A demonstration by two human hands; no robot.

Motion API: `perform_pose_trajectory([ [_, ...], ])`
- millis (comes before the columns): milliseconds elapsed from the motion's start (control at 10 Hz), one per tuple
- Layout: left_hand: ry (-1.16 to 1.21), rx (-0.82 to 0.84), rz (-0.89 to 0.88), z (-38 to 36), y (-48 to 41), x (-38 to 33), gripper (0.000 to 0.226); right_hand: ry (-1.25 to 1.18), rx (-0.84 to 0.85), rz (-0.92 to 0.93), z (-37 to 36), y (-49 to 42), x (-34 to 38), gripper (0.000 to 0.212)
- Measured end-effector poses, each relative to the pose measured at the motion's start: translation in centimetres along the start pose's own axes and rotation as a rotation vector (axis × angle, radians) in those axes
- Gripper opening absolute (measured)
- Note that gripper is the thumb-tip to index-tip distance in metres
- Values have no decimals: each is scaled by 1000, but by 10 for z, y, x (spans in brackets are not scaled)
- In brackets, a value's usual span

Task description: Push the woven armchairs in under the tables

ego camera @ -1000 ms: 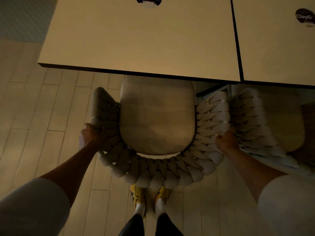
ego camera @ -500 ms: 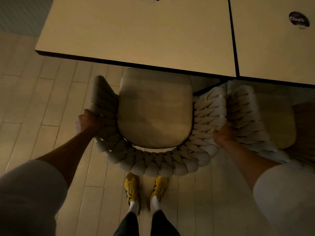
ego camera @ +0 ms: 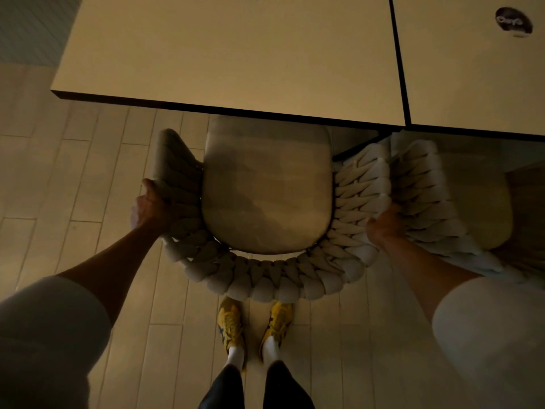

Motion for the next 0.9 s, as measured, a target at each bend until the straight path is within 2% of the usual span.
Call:
perform_pose_trajectory([
  [200,67,29,11,1,14,4,67,5,0,2,-3,1,-4,73],
  [300,144,76,57,-1,25,6,81,-4,25,-8,-4,14,-2,94],
  [400,-5,66,31,8,51,-2,87,-22,53,18,8,39,1,102],
  [500,-343,33,-150,24,90,-31,75,77,99,76,28,72,4,88],
  [600,-478,120,-308,25,117,-70,58,89,126,142,47,106,13,82],
  [700,-592,199,-485,23,143,-130,63,71,100,184,82,137,17,88],
  [800,-636,223,-650,21,170,-186,66,63,74,220,116,161,8,87],
  [900,-635,220,-794,21,198,-246,67,65,23,189,156,174,-10,96],
])
Point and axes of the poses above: each hand's wrist, its own y-axis away from the middle knuckle, its own z-axis out of the back of the hand, x = y × z, the point moved 8 cm from there along -y, towards the middle knuckle, and after that the axes turned 4 degrees about y, right-handed, at the moved point
